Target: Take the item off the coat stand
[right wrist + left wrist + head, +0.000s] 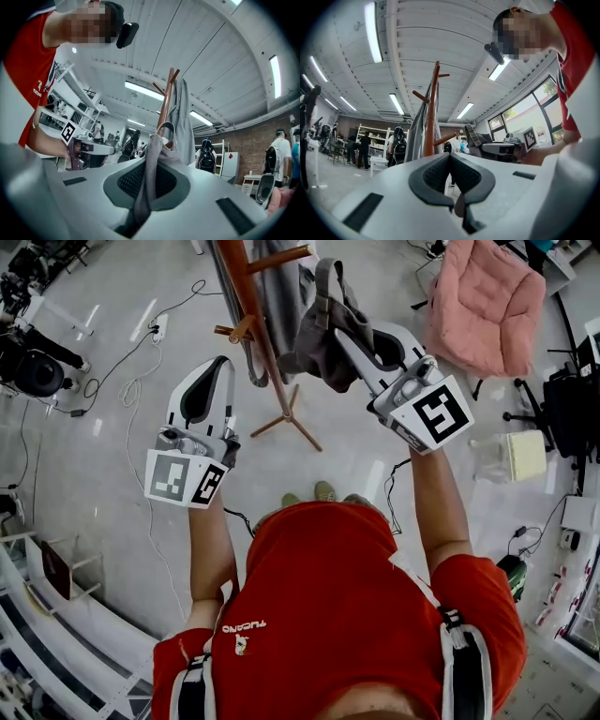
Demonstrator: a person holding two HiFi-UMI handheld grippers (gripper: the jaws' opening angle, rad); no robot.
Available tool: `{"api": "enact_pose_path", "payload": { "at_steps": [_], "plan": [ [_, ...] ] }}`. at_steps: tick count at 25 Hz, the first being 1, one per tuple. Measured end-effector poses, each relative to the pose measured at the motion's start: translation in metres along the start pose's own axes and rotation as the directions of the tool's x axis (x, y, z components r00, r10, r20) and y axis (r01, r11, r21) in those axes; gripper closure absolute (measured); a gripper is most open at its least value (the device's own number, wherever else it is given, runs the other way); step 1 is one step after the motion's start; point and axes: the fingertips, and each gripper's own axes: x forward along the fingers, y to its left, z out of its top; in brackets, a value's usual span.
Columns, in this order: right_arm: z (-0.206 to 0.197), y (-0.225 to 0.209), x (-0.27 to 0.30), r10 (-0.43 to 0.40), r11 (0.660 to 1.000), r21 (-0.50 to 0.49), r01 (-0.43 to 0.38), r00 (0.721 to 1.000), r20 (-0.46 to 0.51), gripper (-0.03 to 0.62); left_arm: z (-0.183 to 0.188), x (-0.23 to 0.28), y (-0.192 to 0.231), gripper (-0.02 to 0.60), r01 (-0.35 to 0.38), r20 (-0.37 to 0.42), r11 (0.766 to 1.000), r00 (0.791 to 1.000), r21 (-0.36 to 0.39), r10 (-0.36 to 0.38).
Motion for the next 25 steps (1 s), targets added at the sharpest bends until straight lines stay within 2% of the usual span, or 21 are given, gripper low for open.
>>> {"api": "enact_pose_path", "payload": {
  "at_steps": [5,8,11,13,17,25],
  "plan": [
    [-0.013,0.021,-0.013,0.019,0.999,0.047,-0.018,0.999,-0.033,0.563,-0.006,-0.001,-0.012,0.572,0.019,-0.018,1.000,1.000,0.006,-0.019],
    [-0.016,0.035,-0.017,0.042,0.996,0.080,-0.041,0.999,-0.014,0.563,-0.011,-0.002,-0.020,0.572,0.033,-0.032,0.999,0.999,0.015,-0.033],
    [-0.028,0.051,-0.023,0.059,0.992,0.112,-0.052,0.996,-0.060,0.563,-0.014,-0.005,-0.028,0.572,0.046,-0.039,0.999,0.998,0.014,-0.046],
    [-0.031,0.059,-0.027,0.062,0.991,0.124,-0.056,0.997,-0.041,0.565,-0.016,-0.007,-0.033,0.572,0.057,-0.047,0.998,0.997,0.014,-0.056],
    [-0.037,0.065,-0.032,0.054,0.989,0.137,-0.051,0.998,-0.021,0.565,-0.018,-0.010,-0.035,0.572,0.058,-0.051,0.998,0.997,0.011,-0.057],
    [-0.047,0.069,-0.036,0.072,0.985,0.159,-0.058,0.994,-0.084,0.565,-0.018,-0.012,-0.035,0.572,0.044,-0.055,0.999,0.998,0.013,-0.043]
  ]
}}
